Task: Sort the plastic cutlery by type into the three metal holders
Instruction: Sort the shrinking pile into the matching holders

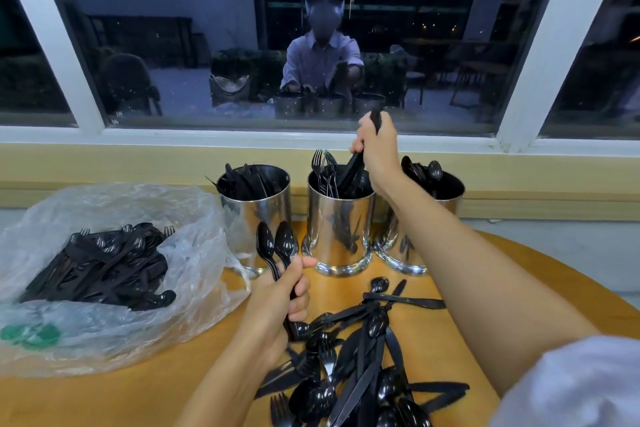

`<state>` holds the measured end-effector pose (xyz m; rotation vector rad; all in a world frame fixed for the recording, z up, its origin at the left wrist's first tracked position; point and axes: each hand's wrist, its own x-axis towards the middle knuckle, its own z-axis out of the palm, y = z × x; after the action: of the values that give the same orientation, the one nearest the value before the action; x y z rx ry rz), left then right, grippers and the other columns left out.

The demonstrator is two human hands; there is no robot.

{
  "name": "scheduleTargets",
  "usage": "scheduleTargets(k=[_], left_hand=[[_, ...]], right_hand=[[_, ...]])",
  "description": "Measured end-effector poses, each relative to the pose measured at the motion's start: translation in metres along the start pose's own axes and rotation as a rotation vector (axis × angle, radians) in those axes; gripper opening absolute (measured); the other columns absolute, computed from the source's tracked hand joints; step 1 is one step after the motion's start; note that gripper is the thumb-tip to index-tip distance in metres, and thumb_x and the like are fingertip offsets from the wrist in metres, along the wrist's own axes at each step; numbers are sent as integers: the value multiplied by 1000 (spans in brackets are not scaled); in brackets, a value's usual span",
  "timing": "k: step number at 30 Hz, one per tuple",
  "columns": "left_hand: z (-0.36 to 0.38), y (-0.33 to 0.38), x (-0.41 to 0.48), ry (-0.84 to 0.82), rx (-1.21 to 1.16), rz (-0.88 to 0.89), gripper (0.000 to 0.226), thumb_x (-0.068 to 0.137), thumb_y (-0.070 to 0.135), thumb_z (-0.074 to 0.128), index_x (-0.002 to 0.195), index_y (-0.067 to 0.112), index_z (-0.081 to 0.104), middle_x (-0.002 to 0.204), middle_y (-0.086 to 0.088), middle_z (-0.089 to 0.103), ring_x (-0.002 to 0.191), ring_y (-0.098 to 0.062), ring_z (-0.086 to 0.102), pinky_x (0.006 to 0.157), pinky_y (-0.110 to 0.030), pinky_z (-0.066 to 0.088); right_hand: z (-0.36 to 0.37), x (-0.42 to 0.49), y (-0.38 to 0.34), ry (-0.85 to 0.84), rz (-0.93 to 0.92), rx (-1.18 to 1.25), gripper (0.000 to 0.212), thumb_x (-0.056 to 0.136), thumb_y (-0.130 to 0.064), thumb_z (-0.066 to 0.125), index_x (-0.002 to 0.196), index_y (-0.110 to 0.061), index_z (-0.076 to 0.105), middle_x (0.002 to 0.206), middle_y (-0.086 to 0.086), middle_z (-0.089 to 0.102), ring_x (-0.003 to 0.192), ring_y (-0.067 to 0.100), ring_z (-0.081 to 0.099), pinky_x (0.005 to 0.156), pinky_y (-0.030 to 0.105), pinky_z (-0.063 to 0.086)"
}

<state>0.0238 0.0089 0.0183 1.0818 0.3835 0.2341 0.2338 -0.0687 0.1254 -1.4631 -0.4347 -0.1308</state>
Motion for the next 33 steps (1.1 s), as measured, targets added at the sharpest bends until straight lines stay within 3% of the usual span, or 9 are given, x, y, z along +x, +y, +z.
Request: scheduleTargets(k=[7, 11, 14, 16, 21, 23, 27, 30, 33], left_hand=[[2, -1, 10, 4, 63, -2, 30, 101, 27, 47, 111, 3, 62, 56, 4, 38, 42, -5, 25, 38, -16, 25], [-1, -1, 11, 2, 54, 3, 30, 101, 26, 46, 111, 3, 62, 55, 4, 38, 42, -5, 25, 38, -15, 25], [-3, -2, 10, 8, 48, -2, 30, 101, 26, 46, 111, 2, 62, 55, 4, 37, 42, -5, 25, 37, -15, 25], [-3, -3, 10, 5, 40, -8, 30, 101, 26, 46, 112, 2, 62, 56, 4, 37, 42, -6, 25, 37, -16, 26], [-8, 0, 8, 2, 17, -14, 29, 102, 24, 46, 112, 2, 61, 56, 3, 37, 41, -4, 25, 36, -15, 25], [-10, 1, 9, 10, 10, -9, 29, 101, 24, 46, 113, 2, 61, 56, 3, 37, 41, -4, 25, 36, -15, 25], [-8, 2, 11, 7, 7, -9, 29, 101, 24, 46, 113, 2, 61, 56, 3, 38, 42, -5, 26, 36, -15, 26], [-8, 2, 10, 7, 5, -8, 29, 101, 25, 47, 112, 3, 62, 57, 3, 38, 42, -5, 25, 36, -15, 26], [-13, 2, 9, 12, 3, -6, 29, 101, 25, 47, 113, 3, 62, 57, 3, 37, 42, -5, 25, 36, -15, 26]], right_hand=[[10, 0, 43, -423, -85, -1114, 30, 104, -31, 37, 101, -6, 53, 94, 7, 51, 100, 29, 49, 91, 38, 34], [2, 2, 31, -566, -106, -1463, 32, 106, -32, 34, 114, -14, 59, 99, 11, 54, 107, 33, 48, 90, 38, 36], [-1, 2, 31, -616, 33, -1315, 39, 103, -35, 43, 69, -16, 47, 70, 3, 44, 75, 24, 50, 61, 26, 37], [-2, 5, 30, -671, 53, -1283, 45, 101, -38, 47, 65, -12, 41, 65, 3, 40, 66, 21, 44, 51, 22, 28], [-13, 17, 8, -653, 17, -1173, 56, 85, -47, 68, 119, -3, 58, 111, 12, 61, 110, 29, 54, 83, 30, 42], [-8, 20, 5, -569, -29, -1105, 84, 81, -53, 71, 144, -6, 40, 142, 15, 46, 131, 30, 44, 102, 36, 39], [20, 15, 17, -551, -159, -1101, 97, 82, -61, 64, 155, -22, 14, 156, 14, 23, 143, 36, 18, 111, 49, 27], [35, 16, 39, -608, -161, -1040, 84, 89, -50, 63, 154, -26, 16, 154, 15, 30, 139, 38, 27, 110, 50, 31], [31, 22, 50, -500, -261, -904, 35, 93, -30, 64, 123, -15, 54, 121, 10, 58, 112, 29, 53, 88, 34, 43]])
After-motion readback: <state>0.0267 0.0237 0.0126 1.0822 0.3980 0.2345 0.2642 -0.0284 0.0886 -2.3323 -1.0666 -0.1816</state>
